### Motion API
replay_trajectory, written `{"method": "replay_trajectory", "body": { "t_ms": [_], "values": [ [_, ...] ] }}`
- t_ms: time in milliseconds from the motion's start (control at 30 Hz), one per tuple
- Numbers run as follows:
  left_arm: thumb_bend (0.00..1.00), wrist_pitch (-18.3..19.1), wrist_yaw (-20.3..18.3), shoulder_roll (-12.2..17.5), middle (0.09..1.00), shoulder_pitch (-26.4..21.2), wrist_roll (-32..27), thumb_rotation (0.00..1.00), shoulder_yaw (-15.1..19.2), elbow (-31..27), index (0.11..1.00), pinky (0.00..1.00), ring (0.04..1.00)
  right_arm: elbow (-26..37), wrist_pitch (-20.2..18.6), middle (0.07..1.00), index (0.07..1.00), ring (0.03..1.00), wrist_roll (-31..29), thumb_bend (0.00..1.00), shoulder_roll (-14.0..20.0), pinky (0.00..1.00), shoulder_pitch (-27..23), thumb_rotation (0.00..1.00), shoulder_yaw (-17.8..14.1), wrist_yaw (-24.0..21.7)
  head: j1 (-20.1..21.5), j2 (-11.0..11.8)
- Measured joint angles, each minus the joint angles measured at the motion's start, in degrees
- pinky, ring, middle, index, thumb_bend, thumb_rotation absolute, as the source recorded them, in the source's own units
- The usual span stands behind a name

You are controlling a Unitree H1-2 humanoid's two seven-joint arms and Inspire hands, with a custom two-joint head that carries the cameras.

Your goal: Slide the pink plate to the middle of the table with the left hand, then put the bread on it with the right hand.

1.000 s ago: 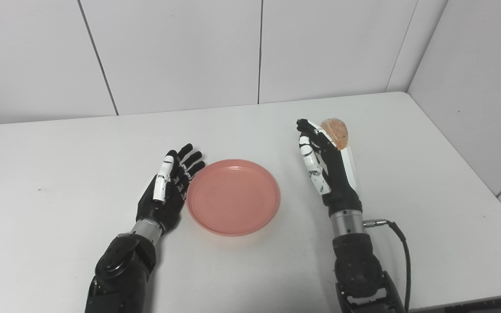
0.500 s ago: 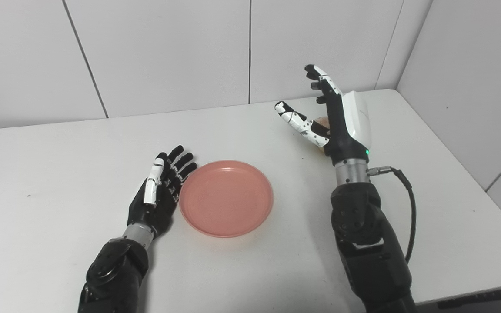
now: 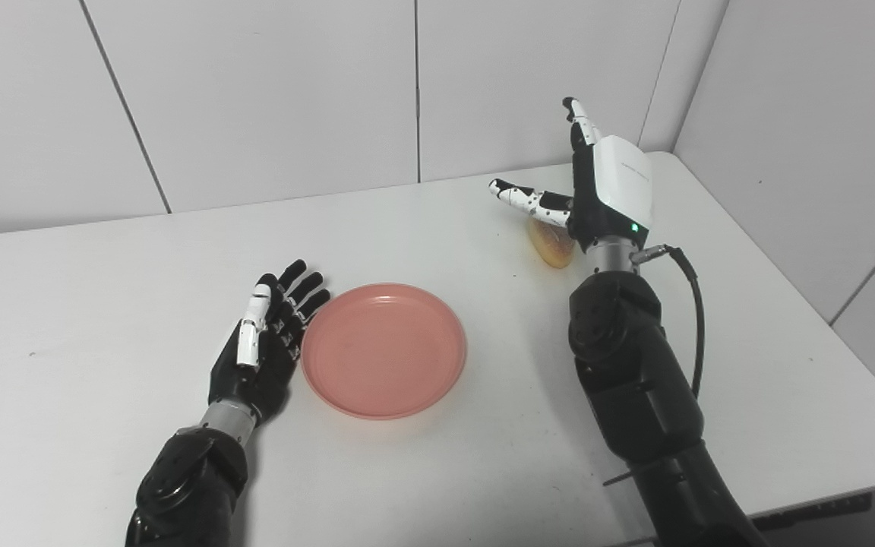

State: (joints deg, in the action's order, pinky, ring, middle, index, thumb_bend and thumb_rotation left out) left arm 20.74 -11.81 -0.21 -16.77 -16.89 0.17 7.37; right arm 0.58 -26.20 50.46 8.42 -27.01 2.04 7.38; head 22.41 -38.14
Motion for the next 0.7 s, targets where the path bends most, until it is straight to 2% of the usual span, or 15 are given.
{"method": "replay_trajectory", "body": {
  "t_ms": [167, 333, 433, 700],
  "values": [
    [0.33, 0.0, 0.0, 0.0, 0.908, 0.2, 0.0, 1.0, 0.0, -0.3, 0.899, 0.92, 0.899, -3.3, -0.9, 0.989, 1.0, 0.973, 3.1, 0.89, -1.2, 0.89, -0.7, 0.62, -4.6, -5.0, 0.1, -0.3],
    [0.34, 0.0, 0.0, 0.0, 0.912, 0.2, 0.0, 1.0, 0.0, -0.3, 0.901, 0.92, 0.903, -7.1, -1.0, 0.998, 1.0, 0.994, 5.8, 0.91, -1.7, 0.95, -2.3, 0.66, -6.0, -6.8, 0.0, -0.4],
    [0.33, 0.0, -0.1, 0.0, 0.912, 0.2, 0.0, 1.0, 0.0, -0.3, 0.901, 0.92, 0.904, -10.5, -1.0, 1.0, 1.0, 0.998, 7.6, 0.92, -1.7, 0.96, -3.7, 0.71, -6.4, -8.0, 0.0, -0.7],
    [0.34, 0.1, -0.1, 0.0, 0.91, 0.3, 0.0, 1.0, 0.0, -0.5, 0.899, 0.92, 0.902, -18.0, -1.0, 1.0, 1.0, 1.0, 9.3, 0.97, -1.7, 0.97, -5.4, 0.69, -9.1, -8.6, -0.5, -1.1]
  ]
}}
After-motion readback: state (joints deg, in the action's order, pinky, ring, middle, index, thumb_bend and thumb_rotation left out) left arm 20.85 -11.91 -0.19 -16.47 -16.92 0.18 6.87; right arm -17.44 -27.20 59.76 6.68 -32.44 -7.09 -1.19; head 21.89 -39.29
